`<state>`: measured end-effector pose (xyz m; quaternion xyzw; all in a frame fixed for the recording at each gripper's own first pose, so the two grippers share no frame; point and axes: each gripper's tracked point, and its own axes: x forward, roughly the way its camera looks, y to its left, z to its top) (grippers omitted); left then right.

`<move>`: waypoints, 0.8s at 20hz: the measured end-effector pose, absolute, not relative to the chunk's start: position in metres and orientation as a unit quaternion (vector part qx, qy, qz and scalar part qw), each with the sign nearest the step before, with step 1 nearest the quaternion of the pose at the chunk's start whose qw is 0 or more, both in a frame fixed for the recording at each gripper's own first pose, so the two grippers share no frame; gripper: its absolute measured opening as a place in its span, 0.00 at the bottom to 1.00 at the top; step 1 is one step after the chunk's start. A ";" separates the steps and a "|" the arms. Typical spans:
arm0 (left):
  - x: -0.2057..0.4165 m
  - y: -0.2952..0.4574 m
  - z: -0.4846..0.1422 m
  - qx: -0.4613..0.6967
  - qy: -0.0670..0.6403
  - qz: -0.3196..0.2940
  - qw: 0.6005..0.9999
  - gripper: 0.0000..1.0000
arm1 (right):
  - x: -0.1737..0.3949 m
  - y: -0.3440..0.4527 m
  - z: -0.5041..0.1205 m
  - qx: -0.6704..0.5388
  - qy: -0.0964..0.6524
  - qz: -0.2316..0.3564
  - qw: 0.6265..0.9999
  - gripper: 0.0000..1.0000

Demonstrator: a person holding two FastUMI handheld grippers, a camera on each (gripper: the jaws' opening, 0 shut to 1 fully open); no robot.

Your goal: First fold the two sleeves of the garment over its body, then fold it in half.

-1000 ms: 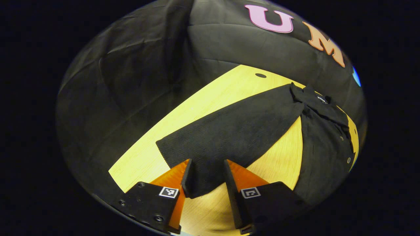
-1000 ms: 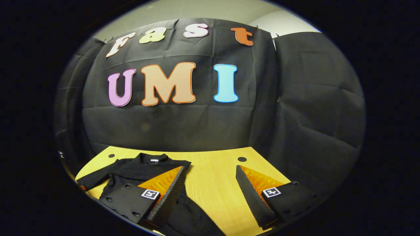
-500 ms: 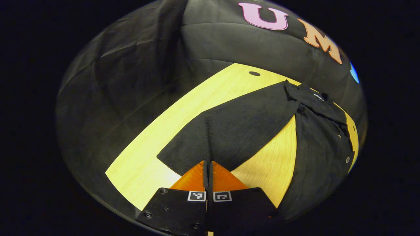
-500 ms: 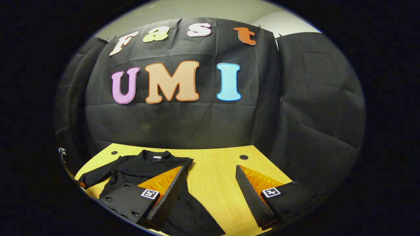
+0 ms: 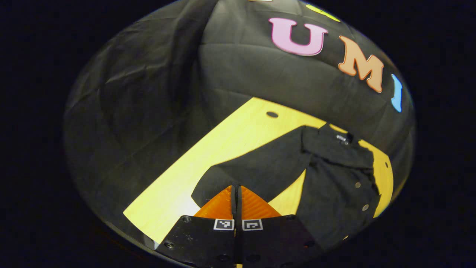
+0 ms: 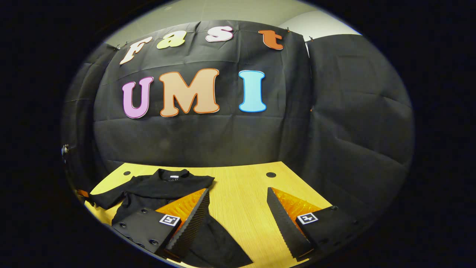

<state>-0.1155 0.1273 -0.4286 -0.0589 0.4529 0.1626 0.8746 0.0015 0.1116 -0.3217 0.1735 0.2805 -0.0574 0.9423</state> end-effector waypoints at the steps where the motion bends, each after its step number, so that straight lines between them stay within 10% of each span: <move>1: -0.096 0.117 -0.421 -0.067 0.441 0.151 0.882 0.00 | 0.000 0.112 -0.323 0.180 0.282 -0.058 0.941 0.98; 16: 0.117 -0.151 -0.383 0.002 0.311 -0.094 0.946 0.00 | -0.023 0.074 -0.353 0.209 0.299 -0.082 0.928 0.98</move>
